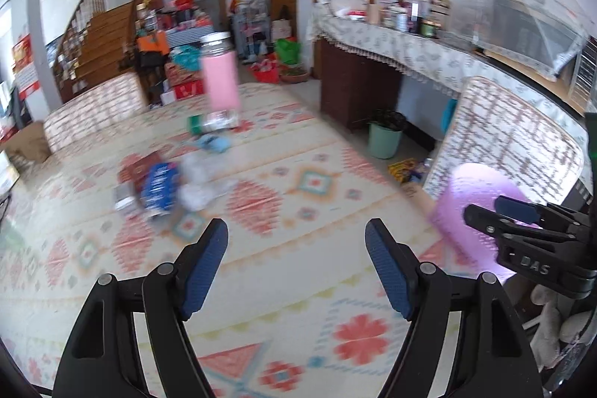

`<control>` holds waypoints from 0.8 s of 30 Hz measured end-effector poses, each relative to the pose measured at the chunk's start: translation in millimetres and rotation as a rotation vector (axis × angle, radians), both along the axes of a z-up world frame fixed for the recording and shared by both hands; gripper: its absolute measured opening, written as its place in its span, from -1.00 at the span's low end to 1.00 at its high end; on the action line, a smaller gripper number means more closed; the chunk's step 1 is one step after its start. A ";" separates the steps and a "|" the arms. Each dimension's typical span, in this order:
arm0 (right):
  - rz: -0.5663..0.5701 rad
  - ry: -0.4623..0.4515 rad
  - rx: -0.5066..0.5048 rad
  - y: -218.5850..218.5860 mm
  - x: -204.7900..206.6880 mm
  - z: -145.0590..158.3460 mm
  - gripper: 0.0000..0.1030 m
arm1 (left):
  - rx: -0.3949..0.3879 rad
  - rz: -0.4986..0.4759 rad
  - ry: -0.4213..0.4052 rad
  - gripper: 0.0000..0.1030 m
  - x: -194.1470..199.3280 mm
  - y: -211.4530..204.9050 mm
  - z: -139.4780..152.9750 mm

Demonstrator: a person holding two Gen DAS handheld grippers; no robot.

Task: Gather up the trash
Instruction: 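Move both open tools back toward the table, then grasp the white medicine box with left gripper while right grasps the clear plastic bag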

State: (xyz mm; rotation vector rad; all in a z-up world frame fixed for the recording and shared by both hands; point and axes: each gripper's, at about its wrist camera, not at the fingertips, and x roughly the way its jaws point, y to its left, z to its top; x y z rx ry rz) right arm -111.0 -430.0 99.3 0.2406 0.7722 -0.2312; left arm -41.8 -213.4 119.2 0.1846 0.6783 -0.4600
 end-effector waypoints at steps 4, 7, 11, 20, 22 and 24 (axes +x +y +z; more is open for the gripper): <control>0.057 0.007 -0.002 35.8 15.6 -1.0 0.19 | 0.012 0.082 0.010 0.46 20.5 52.4 -3.2; 0.101 0.016 0.005 60.1 27.4 -2.5 0.20 | 0.027 0.148 0.019 0.46 39.7 93.5 -5.4; 0.167 0.030 0.018 93.0 47.9 -7.3 0.21 | 0.030 0.222 0.054 0.46 71.5 143.4 -9.6; 0.299 0.059 0.135 149.4 123.3 -24.3 0.21 | -0.101 0.309 0.198 0.46 150.7 204.0 -20.6; 0.320 0.065 0.159 156.3 145.4 -29.9 0.21 | -0.112 0.310 0.220 0.46 164.6 202.2 -25.2; 0.334 0.067 0.171 162.3 165.2 -33.6 0.21 | -0.118 0.314 0.240 0.46 179.8 199.9 -31.3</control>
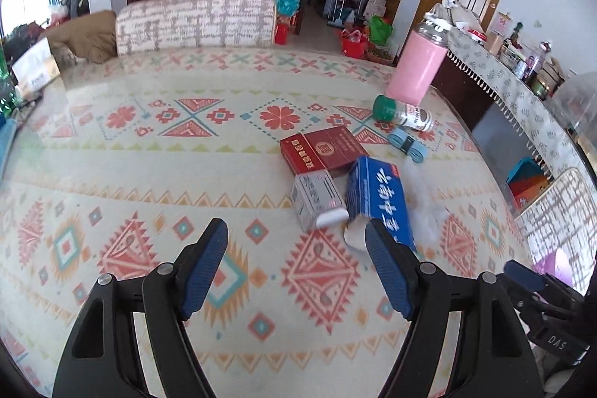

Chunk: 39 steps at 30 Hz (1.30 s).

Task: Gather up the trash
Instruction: 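Grasp the white medicine box with left gripper while right grasps the clear plastic bag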

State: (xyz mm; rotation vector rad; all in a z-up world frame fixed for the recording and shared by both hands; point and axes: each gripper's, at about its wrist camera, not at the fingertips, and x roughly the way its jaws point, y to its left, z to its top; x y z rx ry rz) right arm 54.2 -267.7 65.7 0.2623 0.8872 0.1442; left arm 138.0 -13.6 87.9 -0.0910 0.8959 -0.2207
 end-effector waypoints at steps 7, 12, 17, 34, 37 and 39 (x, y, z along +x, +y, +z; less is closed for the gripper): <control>0.011 0.019 0.021 6.0 54.6 -13.0 0.21 | -0.034 -0.014 0.059 0.46 37.6 -14.7 -21.2; 0.026 0.032 0.027 8.6 82.2 -22.3 0.21 | -0.027 -0.014 0.075 0.46 53.8 -22.3 -32.9; 0.030 0.058 0.024 14.7 105.5 -35.5 0.21 | -0.029 -0.008 0.099 0.38 64.2 -25.3 -44.5; 0.054 0.051 0.033 28.5 116.7 -49.2 -0.10 | -0.049 -0.019 0.156 -0.36 62.2 -32.0 -67.4; 0.054 0.047 0.041 28.6 110.6 -48.6 -0.16 | -0.051 -0.016 0.135 -0.36 51.1 -32.7 -60.4; 0.055 0.045 0.053 27.4 102.4 -46.6 -0.17 | -0.051 -0.017 0.122 -0.36 42.2 -33.4 -54.1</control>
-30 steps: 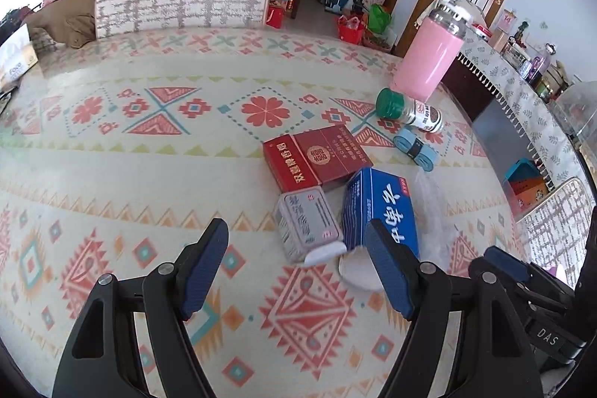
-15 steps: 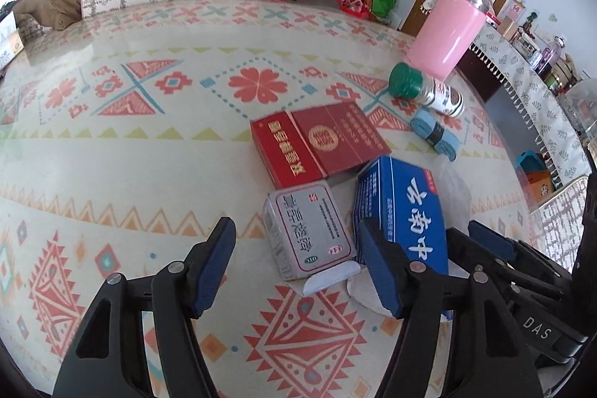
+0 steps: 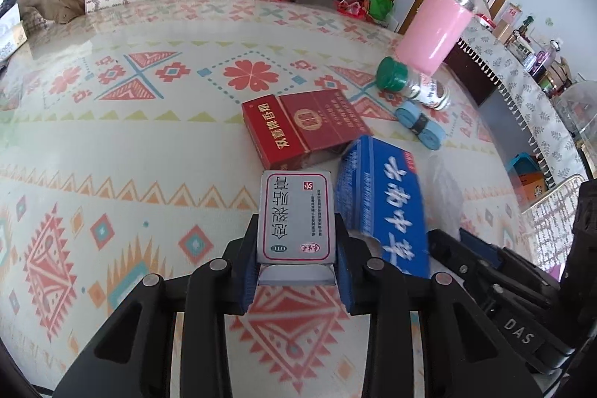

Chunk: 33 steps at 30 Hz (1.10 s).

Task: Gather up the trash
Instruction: 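Grasp the white medicine box with left gripper while right grasps the clear plastic bag, then carry the medicine box and plastic bag to the pink basket and open both grippers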

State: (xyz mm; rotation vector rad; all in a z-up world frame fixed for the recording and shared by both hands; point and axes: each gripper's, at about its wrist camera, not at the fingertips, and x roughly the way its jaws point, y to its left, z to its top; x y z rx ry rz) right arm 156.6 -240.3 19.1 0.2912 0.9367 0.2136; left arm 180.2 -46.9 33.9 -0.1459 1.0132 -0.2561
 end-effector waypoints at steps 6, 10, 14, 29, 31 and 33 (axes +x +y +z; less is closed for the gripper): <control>0.001 -0.022 0.006 -3.1 -33.6 12.1 -0.18 | 0.030 -0.014 -0.058 -0.36 -38.9 -5.9 22.1; 0.004 -0.049 -0.018 -5.7 -60.7 22.8 -0.18 | 0.051 -0.024 -0.095 -0.36 -68.3 -11.3 34.4; 0.002 -0.076 -0.028 -12.2 -93.0 33.8 -0.18 | 0.052 -0.035 -0.117 -0.36 -97.9 -16.9 43.4; -0.081 -0.135 -0.050 -58.1 -190.3 54.2 -0.18 | 0.062 -0.118 -0.175 -0.36 -182.4 -66.4 59.1; -0.094 -0.141 -0.053 -65.9 -201.5 56.1 -0.18 | 0.065 -0.133 -0.179 -0.36 -190.4 -74.4 59.3; -0.104 -0.147 -0.058 -71.5 -209.3 58.8 -0.18 | 0.066 -0.146 -0.184 -0.36 -198.3 -81.8 59.6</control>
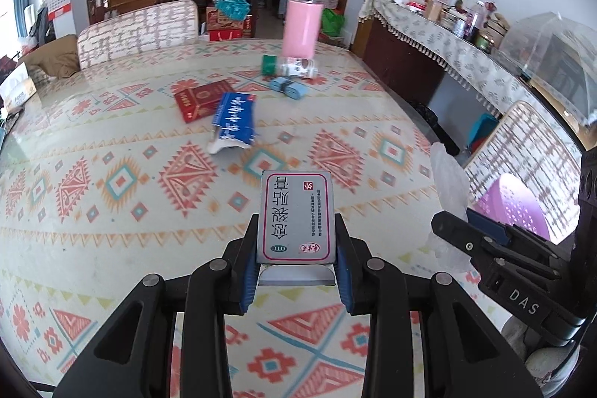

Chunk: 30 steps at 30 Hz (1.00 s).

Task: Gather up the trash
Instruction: 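Carry the medicine box and plastic bag to the pink basket and open both grippers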

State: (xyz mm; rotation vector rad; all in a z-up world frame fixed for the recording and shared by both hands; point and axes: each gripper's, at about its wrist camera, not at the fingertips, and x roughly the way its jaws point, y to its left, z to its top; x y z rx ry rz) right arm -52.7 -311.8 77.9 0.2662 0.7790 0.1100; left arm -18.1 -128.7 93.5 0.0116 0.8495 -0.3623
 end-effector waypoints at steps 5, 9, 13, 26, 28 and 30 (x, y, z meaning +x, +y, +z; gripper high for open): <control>-0.028 -0.018 -0.021 -13.6 -19.4 6.1 -0.18 | 0.008 -0.028 -0.012 -0.36 -14.3 -13.7 1.3; -0.045 -0.022 -0.019 -24.2 -33.3 6.6 -0.18 | 0.023 -0.052 -0.023 -0.36 -23.5 -24.0 1.9; -0.068 -0.022 -0.012 -38.1 -41.4 5.7 -0.18 | 0.027 -0.079 -0.031 -0.36 -30.5 -33.1 4.5; -0.154 -0.057 -0.028 -83.5 -74.7 16.1 -0.18 | 0.030 -0.188 -0.043 -0.36 -48.2 -86.8 10.6; -0.167 -0.057 -0.033 -90.8 -78.1 17.0 -0.18 | 0.027 -0.204 -0.040 -0.36 -49.9 -96.7 11.0; -0.179 -0.057 -0.034 -99.0 -80.6 17.6 -0.18 | 0.025 -0.221 -0.037 -0.36 -51.3 -106.6 11.0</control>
